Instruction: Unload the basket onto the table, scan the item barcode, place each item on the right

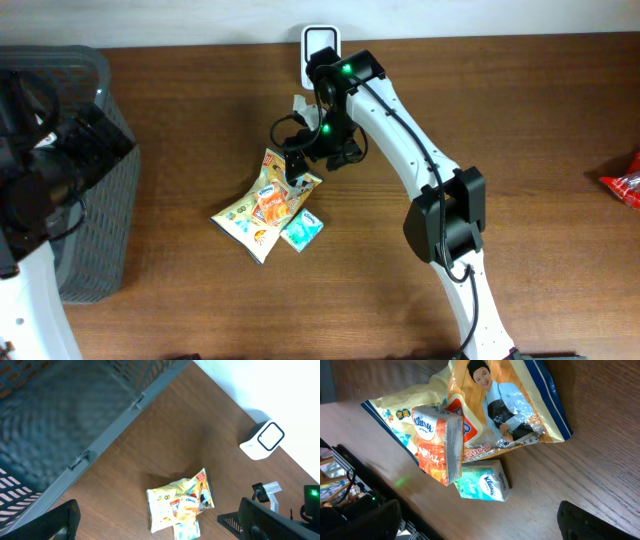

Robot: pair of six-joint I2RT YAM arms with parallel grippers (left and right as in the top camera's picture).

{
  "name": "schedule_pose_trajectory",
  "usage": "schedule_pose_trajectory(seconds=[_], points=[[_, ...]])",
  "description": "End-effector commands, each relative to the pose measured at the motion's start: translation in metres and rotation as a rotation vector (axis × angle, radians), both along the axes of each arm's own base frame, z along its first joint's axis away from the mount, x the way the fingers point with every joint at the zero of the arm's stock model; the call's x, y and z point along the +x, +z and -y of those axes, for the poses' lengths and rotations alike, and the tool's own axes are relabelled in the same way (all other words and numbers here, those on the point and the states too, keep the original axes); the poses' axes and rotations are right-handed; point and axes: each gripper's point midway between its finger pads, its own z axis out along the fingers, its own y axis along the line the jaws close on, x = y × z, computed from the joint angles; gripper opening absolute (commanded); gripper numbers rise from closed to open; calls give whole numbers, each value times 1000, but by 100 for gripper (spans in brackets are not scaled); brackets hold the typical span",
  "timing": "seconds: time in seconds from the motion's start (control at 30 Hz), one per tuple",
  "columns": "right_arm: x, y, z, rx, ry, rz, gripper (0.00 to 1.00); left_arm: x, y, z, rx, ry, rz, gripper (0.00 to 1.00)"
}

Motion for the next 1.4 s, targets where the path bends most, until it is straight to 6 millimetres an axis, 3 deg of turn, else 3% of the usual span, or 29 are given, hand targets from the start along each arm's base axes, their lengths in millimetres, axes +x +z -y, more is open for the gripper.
schedule_pose_trajectory(seconds=[0.0,0.33,0.43,0.5,0.6,0.73,0.87,0.97,1.17,1.37], points=[[3,5,0,1,-6,19,99,0,0,0,-8,8,4,99],[-20,-15,-34,-25,91,41,98,0,0,0,-8,8,4,99],[-29,-26,-39,-36,103,22,82,0,0,0,-8,8,4,99],[-33,-34,-41,-39,112,13,80,0,0,0,-8,8,4,99],[-44,-42,-54,4,129,-19,68,0,0,0,-8,8,4,99],[-53,-50,-64,19,153,-24,61,0,0,0,-8,8,4,99],[-53,-53,-71,24,168,0,44,0,0,0,-8,8,4,99],[-49,-53,-74,29,149,12,41,0,0,0,-8,8,4,99],[-46,-53,-75,32,146,24,4,0,0,0,-8,8,4,99],[-35,-55,-70,-8,105,54,4,0,0,0,-8,8,4,99]])
